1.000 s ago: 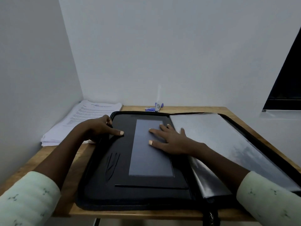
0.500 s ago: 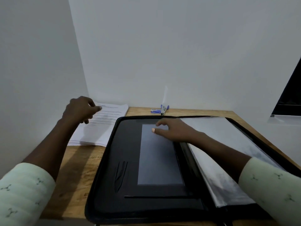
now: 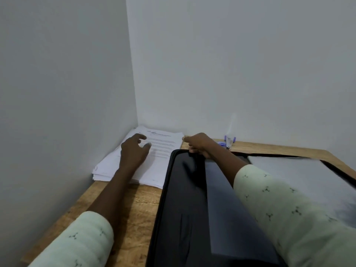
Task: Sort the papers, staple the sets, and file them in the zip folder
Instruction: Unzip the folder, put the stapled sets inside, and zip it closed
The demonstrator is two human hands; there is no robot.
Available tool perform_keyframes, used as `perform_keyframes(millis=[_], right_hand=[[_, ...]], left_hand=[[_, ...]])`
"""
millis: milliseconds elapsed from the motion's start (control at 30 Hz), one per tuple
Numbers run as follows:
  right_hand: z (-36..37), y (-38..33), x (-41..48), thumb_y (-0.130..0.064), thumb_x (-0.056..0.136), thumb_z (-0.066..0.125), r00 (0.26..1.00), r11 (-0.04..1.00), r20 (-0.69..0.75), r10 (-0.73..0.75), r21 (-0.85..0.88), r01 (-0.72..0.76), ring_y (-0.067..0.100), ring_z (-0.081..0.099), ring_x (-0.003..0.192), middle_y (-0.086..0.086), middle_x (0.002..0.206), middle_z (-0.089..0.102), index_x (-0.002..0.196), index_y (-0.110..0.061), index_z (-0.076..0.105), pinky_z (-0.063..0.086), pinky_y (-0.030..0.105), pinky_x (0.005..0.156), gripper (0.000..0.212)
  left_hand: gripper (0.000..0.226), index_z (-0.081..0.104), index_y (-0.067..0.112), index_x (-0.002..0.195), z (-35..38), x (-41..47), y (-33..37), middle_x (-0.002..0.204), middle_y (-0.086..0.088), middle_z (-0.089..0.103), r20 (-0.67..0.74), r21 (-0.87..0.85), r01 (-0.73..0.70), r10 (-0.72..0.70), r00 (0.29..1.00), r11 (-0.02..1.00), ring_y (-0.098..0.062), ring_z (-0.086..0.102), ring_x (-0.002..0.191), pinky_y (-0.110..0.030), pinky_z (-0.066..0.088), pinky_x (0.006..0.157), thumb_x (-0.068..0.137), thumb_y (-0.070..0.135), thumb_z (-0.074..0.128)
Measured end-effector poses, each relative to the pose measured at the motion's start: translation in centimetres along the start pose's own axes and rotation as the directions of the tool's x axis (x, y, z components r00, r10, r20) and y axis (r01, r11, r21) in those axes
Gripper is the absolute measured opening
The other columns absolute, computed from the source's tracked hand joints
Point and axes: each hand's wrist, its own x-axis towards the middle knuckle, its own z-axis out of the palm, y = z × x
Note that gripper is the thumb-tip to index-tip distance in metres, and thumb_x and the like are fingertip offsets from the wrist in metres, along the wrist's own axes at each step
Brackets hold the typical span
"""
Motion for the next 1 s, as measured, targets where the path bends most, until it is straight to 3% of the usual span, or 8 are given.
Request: perform_keyframes(millis=[200,367,500,633,700,767,833,1000], right_hand=[[2.0,-1.2,3.7,-0.037,0.081,0.075,1.000,0.998,-0.025,0.016,-0.057,-0.017,0.019,0.047,0.068,0.003,0.077,0.048,0.095,-0.010,0.058,0.040,0.030,0.064,0.034],[3.7,-2.1,6.0,-0.010,0.088,0.069,0.995,0.982,0.064,0.078,0.170,-0.088,0.023,0.063,0.070,0.012,0.092,0.060,0.090,-0.003,0.058,0.056,0.026,0.059,0.013],[4.0,-2.3,6.9,-0.003,0.091,0.061,0.987,0.956,0.095,0.130,0.252,-0.150,0.016,0.058,0.064,0.008,0.082,0.059,0.083,-0.008,0.054,0.052,0.020,0.042,0.012],[4.8,-2.5,7.8,-0.006,0.090,0.062,0.977,0.958,0.125,0.172,0.210,-0.196,0.013,0.042,0.057,0.003,0.071,0.050,0.078,-0.011,0.051,0.035,0.020,0.049,0.016],[5.3,-2.9,7.9,-0.007,0.088,0.065,0.974,0.964,0.152,0.168,0.181,-0.195,0.016,0.056,0.064,0.004,0.079,0.059,0.087,-0.008,0.057,0.045,0.019,0.049,0.008],[6.0,-3.3,8.3,-0.006,0.084,0.067,0.976,0.975,0.163,0.142,0.150,-0.166,0.027,0.067,0.089,0.011,0.104,0.067,0.107,-0.002,0.061,0.059,0.034,0.074,0.024],[6.4,-3.8,8.2,-0.003,0.082,0.067,0.976,0.985,0.178,0.125,0.097,-0.143,0.033,0.063,0.107,0.015,0.122,0.062,0.117,0.000,0.058,0.052,0.050,0.094,0.036],[6.5,-3.5,9.0,0.004,0.081,0.064,0.987,0.997,0.145,0.068,0.016,-0.071,0.039,0.056,0.118,0.017,0.138,0.053,0.132,0.001,0.048,0.045,0.054,0.103,0.053]], left_hand=[[0.012,0.066,0.009,0.104,0.9,1.6,-0.2,0.102,-0.006,0.065,-0.022,-0.715,0.310,-0.463,0.886,0.626,-0.026,0.068,0.097,-0.038,0.062,0.077,0.095,0.007,0.059],[0.016,0.065,0.006,0.105,1.1,1.8,-0.8,0.094,-0.002,0.061,-0.064,-0.746,0.324,-0.547,0.835,0.582,-0.024,0.068,0.089,-0.036,0.063,0.063,0.095,0.002,0.054],[0.017,0.066,0.010,0.104,1.3,1.9,-0.7,0.097,-0.004,0.062,-0.083,-0.730,0.310,-0.530,0.844,0.608,-0.021,0.068,0.084,-0.035,0.062,0.060,0.095,0.003,0.054],[0.018,0.066,0.011,0.102,1.1,2.0,-0.7,0.094,-0.004,0.062,-0.095,-0.729,0.305,-0.533,0.841,0.613,-0.021,0.067,0.082,-0.035,0.062,0.058,0.095,0.002,0.053],[0.019,0.066,0.010,0.102,1.2,1.9,-0.8,0.092,-0.003,0.061,-0.095,-0.722,0.312,-0.536,0.839,0.617,-0.021,0.067,0.082,-0.034,0.062,0.057,0.095,0.001,0.052],[0.020,0.066,0.010,0.101,1.2,1.9,-0.7,0.091,-0.003,0.060,-0.095,-0.724,0.308,-0.532,0.841,0.617,-0.021,0.066,0.081,-0.034,0.061,0.057,0.094,0.000,0.051],[0.021,0.066,0.010,0.101,1.0,2.0,-0.5,0.091,-0.003,0.060,-0.097,-0.728,0.300,-0.526,0.845,0.616,-0.021,0.066,0.079,-0.036,0.062,0.058,0.094,-0.001,0.050],[0.021,0.065,0.012,0.104,1.1,2.0,0.0,0.100,-0.005,0.062,-0.121,-0.719,0.264,-0.491,0.863,0.642,-0.022,0.068,0.083,-0.034,0.062,0.056,0.094,0.001,0.050]])
